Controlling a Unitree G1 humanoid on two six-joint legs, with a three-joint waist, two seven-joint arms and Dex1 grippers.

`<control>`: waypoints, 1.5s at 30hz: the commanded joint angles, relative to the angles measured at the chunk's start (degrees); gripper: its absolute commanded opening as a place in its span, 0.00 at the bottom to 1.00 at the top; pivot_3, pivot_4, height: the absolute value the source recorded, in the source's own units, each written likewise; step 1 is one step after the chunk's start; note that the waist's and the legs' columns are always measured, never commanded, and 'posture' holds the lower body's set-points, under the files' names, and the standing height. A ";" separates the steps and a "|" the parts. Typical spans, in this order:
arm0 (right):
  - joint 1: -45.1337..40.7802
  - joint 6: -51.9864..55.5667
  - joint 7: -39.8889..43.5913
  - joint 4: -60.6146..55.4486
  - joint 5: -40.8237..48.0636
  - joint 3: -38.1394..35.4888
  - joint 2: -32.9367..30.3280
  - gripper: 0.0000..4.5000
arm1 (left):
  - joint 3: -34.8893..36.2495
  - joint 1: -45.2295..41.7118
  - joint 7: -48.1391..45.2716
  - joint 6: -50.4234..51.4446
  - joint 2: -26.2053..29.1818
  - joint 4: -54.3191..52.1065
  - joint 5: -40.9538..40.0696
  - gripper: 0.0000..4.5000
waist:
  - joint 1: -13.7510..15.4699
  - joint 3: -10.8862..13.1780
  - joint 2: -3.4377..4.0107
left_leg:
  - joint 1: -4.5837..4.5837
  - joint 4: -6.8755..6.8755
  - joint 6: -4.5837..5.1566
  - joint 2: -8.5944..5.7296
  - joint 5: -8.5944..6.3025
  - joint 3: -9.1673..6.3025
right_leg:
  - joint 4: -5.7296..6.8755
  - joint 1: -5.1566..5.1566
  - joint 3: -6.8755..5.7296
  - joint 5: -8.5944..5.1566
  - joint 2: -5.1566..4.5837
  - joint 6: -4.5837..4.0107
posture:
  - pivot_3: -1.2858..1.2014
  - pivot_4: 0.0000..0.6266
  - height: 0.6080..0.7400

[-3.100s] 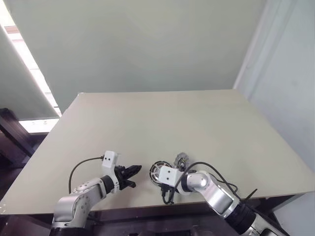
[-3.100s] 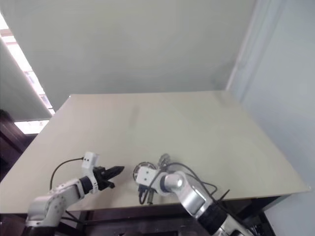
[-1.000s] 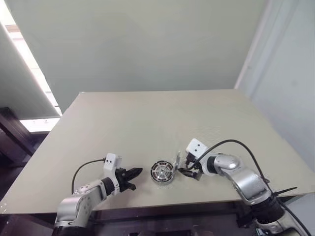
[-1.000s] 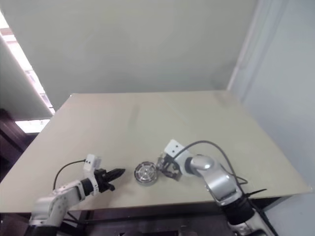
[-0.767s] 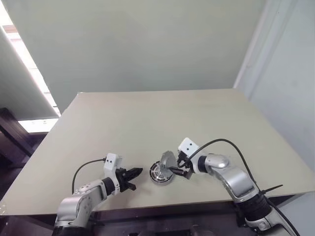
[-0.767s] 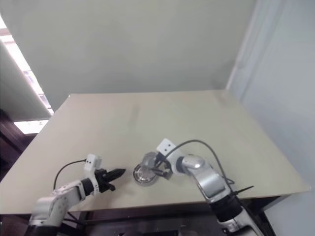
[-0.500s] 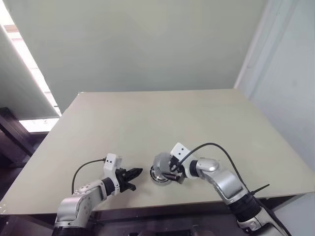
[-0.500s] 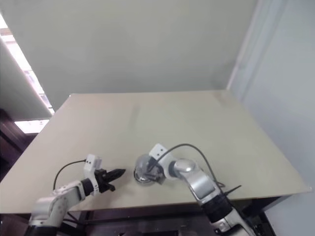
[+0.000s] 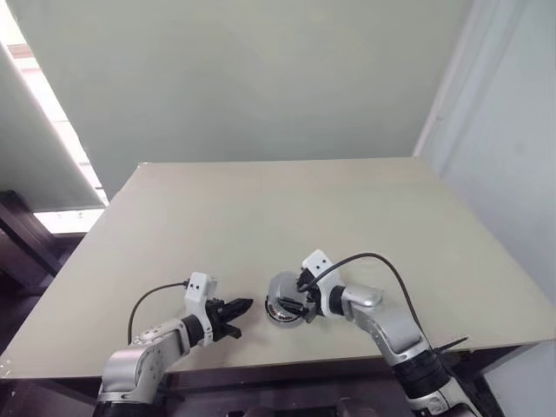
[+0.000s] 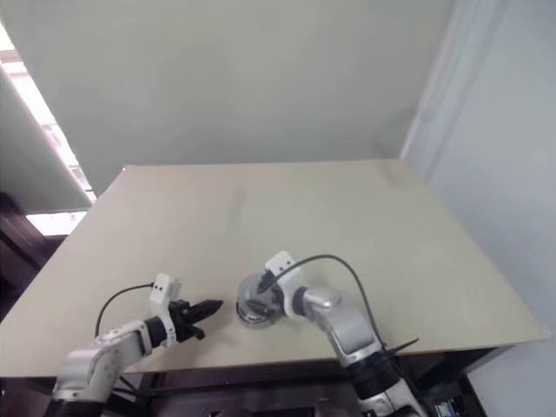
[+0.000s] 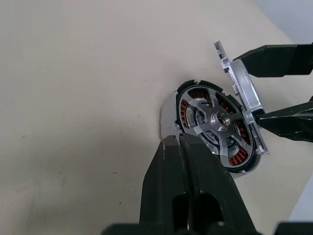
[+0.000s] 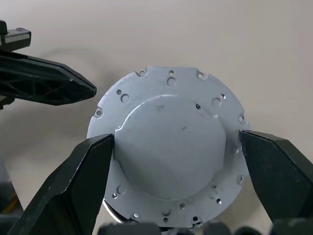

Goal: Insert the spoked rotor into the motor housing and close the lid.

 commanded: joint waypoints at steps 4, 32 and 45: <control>0.63 -1.23 -1.54 -1.18 0.38 0.19 0.61 0.91 | 0.04 -1.03 -0.25 -0.61 0.43 -2.00 0.10 0.00 | 0.00 0.00 0.01 | 0.00 0.01 0.00 0.00 0.00 0.00 | 0.00 0.00 0.00 -0.01 0.00 -0.01 | 0.52 0.00 1.00; -8.85 13.27 1.36 1.74 -5.49 12.99 -4.54 0.71 | -0.09 -1.05 -0.74 -1.19 0.25 -1.56 0.60 0.00 | -0.14 -0.02 0.02 | 0.02 0.00 0.00 -0.01 0.00 -0.02 | 0.00 0.02 -0.02 0.00 -0.01 0.01 | 0.52 0.00 1.00; -11.29 20.19 2.43 1.13 -6.33 18.57 -6.96 0.71 | -0.44 -0.29 -0.67 -1.71 -0.35 -1.65 0.72 0.00 | -0.13 -0.11 0.11 | 0.06 0.00 0.00 -0.04 0.00 -0.03 | -0.01 0.06 -0.02 0.01 -0.03 0.01 | 0.52 0.00 1.00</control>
